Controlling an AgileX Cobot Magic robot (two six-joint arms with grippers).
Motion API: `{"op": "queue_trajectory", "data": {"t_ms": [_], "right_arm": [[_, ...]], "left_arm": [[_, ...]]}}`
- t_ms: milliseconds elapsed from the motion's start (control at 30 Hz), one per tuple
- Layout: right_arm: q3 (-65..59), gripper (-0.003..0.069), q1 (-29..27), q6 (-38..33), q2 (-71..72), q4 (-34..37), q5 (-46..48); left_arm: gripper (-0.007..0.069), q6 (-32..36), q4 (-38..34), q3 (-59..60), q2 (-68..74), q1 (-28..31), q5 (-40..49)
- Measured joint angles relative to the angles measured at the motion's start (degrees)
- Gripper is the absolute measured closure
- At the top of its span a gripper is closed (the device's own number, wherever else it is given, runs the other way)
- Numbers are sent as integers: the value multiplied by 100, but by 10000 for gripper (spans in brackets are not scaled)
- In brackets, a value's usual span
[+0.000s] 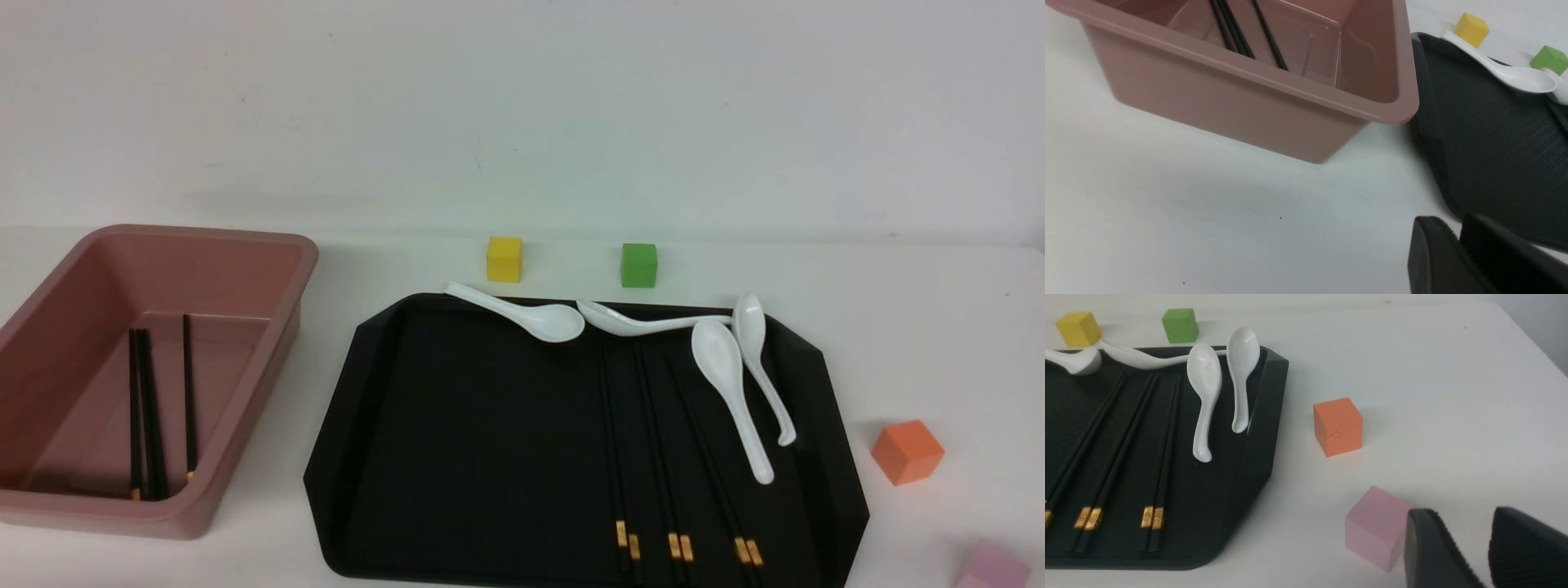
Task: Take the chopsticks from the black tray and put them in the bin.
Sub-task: Use the right arm to grab a pair of chopsticks
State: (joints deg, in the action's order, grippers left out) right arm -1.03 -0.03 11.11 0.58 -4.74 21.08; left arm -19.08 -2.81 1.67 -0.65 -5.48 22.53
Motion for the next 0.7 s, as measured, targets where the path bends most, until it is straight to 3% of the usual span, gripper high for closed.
{"op": "queue_trajectory", "data": {"t_ms": [100,167,267,300,333,367,467,633,700], "right_arm": [[0,419,0,29,0,42,-8],[-7,419,0,341,0,474,-103],[-33,419,0,1325,0,2096,-350],[-37,419,0,1526,0,2306,-400],[-37,419,0,1905,0,3039,-534],[-37,419,0,1948,0,3039,-549],[-37,419,0,2315,0,4014,-690],[-37,420,0,2249,0,4311,-696],[109,430,0,1843,0,4306,-683]], "left_arm": [[511,0,0,0,0,0,0],[511,0,0,0,0,0,0],[511,0,0,0,0,0,0],[511,0,0,0,0,0,0],[511,0,0,0,0,0,0],[511,0,0,0,0,0,0],[511,0,0,0,0,0,0],[511,0,0,0,0,0,0],[511,0,0,0,0,0,0]]}}
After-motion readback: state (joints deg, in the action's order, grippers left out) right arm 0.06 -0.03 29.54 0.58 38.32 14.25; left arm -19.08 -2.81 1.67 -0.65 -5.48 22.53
